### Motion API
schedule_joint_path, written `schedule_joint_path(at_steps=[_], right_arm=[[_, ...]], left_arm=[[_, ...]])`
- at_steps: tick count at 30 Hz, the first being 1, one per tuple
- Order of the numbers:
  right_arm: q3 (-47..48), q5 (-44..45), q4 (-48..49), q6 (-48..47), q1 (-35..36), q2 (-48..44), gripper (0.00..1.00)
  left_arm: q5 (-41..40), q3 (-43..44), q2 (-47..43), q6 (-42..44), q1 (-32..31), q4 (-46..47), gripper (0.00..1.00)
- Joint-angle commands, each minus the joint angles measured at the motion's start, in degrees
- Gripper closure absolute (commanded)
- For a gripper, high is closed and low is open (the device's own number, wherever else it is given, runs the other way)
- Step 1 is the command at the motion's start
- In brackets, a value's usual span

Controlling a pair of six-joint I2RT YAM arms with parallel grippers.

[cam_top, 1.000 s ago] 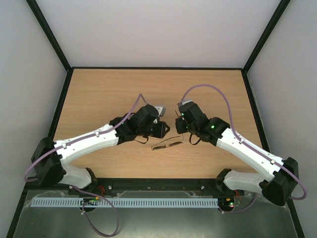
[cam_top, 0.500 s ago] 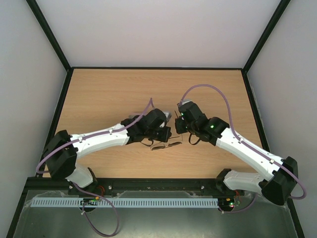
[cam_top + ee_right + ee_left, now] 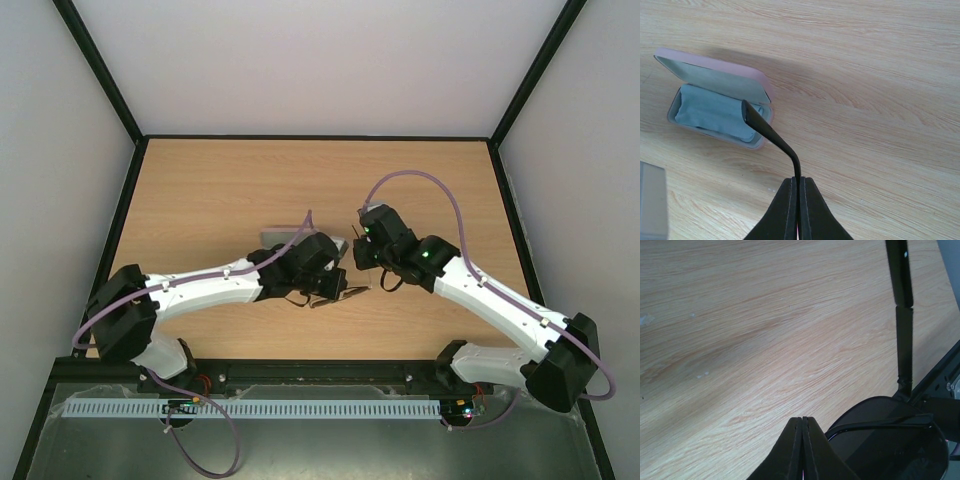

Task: Organize the sunglasses
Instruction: Fold the sunglasses.

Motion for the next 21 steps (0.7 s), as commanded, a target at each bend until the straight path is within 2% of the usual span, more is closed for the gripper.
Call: schedule_joint_path(at_steps=[1,5,11,17,21], right_arm=[[-0.9,0.2,0.9,0.9,-0.4,0.0,0.99],[-2.2,0.1,1.1,1.2,-0.8,0.0,0.99],[-3.9,-1.0,1.8,2.5,-3.9,0.2,0.99],[-6.3,-3.5,1.7,5.3,-11.4,-0.7,0.99],[-7.7,-7.3,2.1,7.4,-17.7,-2.2,0.99]], left_arm=[[-2.5,2.7,-2.8,0.6,1.3,-2.9,0.87],[-5.5,6.1,-5.9,2.0,5.2,-7.1,0.74],[-7.7,2.9,-16.1,-0.3,7.8,-11.1,0.7],[-4.0,-9.1,-22.4,-6.9,5.3,-8.1,0.82],[-3.7,-12.6,-21.4,-10.1,1.7,-3.9,0.87]])
